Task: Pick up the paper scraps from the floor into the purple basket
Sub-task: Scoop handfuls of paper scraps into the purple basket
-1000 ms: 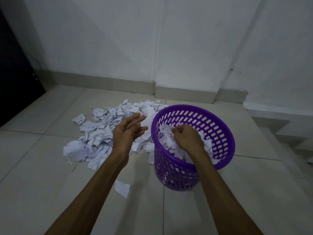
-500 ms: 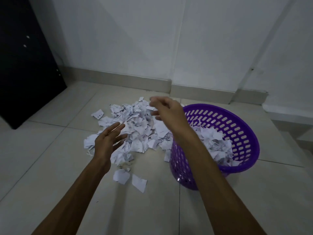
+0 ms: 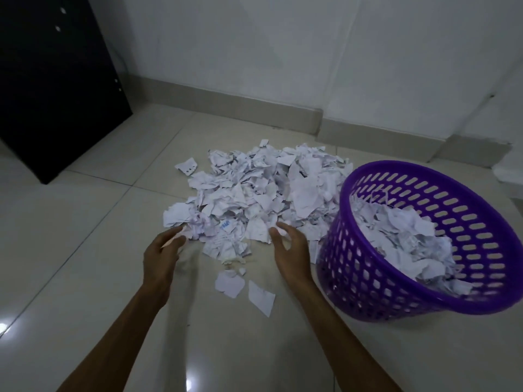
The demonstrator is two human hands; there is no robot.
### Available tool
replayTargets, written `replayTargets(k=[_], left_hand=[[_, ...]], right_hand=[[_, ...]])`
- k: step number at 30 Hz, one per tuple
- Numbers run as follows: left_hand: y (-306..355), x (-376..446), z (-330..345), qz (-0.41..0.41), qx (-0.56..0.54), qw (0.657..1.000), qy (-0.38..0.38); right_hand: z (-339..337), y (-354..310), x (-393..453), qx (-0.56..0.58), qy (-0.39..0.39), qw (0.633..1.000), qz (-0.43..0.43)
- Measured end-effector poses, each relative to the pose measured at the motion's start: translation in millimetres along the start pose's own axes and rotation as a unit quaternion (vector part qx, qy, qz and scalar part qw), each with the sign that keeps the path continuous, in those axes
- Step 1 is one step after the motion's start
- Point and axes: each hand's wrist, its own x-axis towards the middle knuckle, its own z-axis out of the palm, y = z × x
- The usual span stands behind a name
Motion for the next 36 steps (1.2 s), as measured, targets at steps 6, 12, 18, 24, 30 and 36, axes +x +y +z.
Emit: replayTargets(k=[6, 12, 18, 24, 30, 36], left_hand=[[-7, 53, 0, 0.094, 0.114, 0.989, -0.023], [3, 83, 42, 0.198, 0.201, 0.949, -0.14], [7, 84, 92, 0.243, 0.365, 0.869, -0.23], [-16, 78, 90, 0.256, 0.423, 0.836, -0.24], [-30, 62, 64, 0.267, 0.443, 0.814, -0.265], [-31, 34, 50, 0.28, 0.442, 0.8, -0.294]], right_hand=[[24, 10, 33, -0.032, 0.046, 0.998, -0.015], [60, 4, 47, -0.033, -0.041, 0.997, -0.055], [73, 15, 47, -0.052, -0.066, 0.994, -0.07], [60, 27, 37, -0.02, -0.093, 0.994, -0.046], [51, 42, 18, -0.03, -0.086, 0.992, -0.086], [34, 46, -9, -0.031, -0.085, 0.992, -0.091]])
